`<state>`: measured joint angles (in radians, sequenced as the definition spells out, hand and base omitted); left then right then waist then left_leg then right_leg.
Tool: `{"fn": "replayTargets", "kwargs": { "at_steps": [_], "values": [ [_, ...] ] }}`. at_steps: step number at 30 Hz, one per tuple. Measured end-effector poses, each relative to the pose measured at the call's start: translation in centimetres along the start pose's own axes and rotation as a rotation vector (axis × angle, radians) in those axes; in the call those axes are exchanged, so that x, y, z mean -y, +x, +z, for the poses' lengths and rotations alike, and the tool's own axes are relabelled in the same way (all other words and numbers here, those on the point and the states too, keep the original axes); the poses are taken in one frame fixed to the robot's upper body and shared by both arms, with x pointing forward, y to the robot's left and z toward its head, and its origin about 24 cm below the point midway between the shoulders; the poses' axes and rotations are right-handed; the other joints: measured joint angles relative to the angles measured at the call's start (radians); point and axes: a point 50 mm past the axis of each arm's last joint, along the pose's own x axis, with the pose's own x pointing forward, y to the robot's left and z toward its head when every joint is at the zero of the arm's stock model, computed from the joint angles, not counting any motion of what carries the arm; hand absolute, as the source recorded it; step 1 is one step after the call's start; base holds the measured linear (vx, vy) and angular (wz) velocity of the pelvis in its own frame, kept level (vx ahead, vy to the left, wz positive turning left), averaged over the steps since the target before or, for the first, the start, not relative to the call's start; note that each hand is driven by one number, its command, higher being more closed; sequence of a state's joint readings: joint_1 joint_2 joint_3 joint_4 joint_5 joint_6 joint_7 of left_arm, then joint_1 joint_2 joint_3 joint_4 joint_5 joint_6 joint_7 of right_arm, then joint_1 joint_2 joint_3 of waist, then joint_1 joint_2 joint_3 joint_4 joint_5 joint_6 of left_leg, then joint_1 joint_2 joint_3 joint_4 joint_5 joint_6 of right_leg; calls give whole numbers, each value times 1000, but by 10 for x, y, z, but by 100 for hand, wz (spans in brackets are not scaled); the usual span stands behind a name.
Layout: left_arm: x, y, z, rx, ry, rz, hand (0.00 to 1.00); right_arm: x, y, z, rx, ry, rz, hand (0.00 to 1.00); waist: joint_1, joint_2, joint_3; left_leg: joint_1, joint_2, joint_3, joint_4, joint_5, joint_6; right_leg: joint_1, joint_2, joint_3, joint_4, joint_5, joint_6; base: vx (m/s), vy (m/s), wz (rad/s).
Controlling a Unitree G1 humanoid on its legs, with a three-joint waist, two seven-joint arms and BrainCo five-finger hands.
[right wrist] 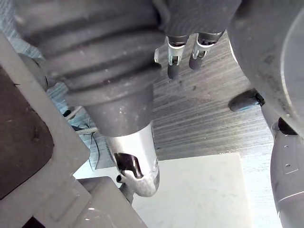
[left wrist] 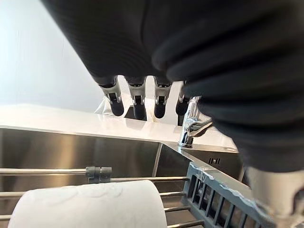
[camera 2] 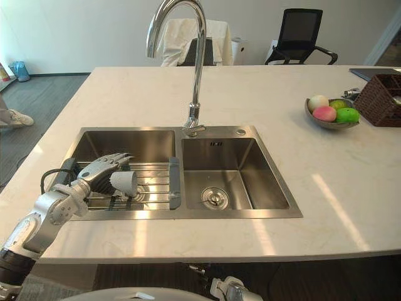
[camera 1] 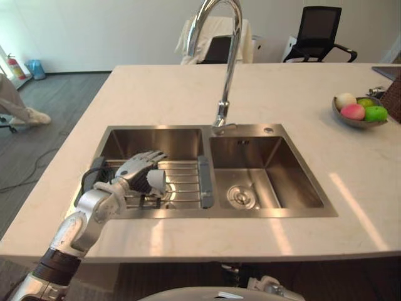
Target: Walk over to the sink, pick up the cup, carry it to the dishwasher, place the cup inside the dishwasher, then close the dishwasher door
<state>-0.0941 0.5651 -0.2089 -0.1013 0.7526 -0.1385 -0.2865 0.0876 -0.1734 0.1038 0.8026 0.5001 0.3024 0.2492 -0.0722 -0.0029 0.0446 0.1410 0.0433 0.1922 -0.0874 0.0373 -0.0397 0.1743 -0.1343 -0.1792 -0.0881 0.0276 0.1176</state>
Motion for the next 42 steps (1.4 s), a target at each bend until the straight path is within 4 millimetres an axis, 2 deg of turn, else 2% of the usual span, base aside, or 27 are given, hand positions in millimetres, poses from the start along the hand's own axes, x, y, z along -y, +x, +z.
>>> {"fn": "replayTargets", "kwargs": {
  "at_steps": [5,8,20,26,35,42],
  "values": [
    [21,3,-1,-22,6,-73,0,-1,0,0,-6,-1,0,0,-9,-5,-1,1,0,1,0,-4,-6,0,0,1,0,-2,-7,-8,-1,0],
    [32,5,0,-39,5,-99,0,-1,0,0,-6,0,0,0,-12,-5,-1,5,0,2,0,-4,-6,4,0,1,0,3,1,0,0,0],
    [55,7,-13,-158,35,-98,0,3,2,-1,6,-20,-28,0,-26,-5,-1,17,0,2,0,-6,-4,15,0,0,0,-2,4,0,0,0],
    [61,7,-19,-206,52,-86,0,3,2,0,9,-25,-28,0,-41,-5,0,18,1,4,0,-6,-4,16,0,1,0,-2,4,0,0,0],
    [63,5,-27,-249,57,-63,0,3,2,-1,4,-22,-30,0,-42,-5,0,18,2,11,0,-10,-6,13,2,6,0,-3,3,0,0,0],
    [46,5,-42,-303,57,-3,0,5,1,0,12,-5,-28,0,-40,-5,0,16,3,26,0,-15,-5,4,2,19,0,-3,3,1,-1,-5]
  ]
}}
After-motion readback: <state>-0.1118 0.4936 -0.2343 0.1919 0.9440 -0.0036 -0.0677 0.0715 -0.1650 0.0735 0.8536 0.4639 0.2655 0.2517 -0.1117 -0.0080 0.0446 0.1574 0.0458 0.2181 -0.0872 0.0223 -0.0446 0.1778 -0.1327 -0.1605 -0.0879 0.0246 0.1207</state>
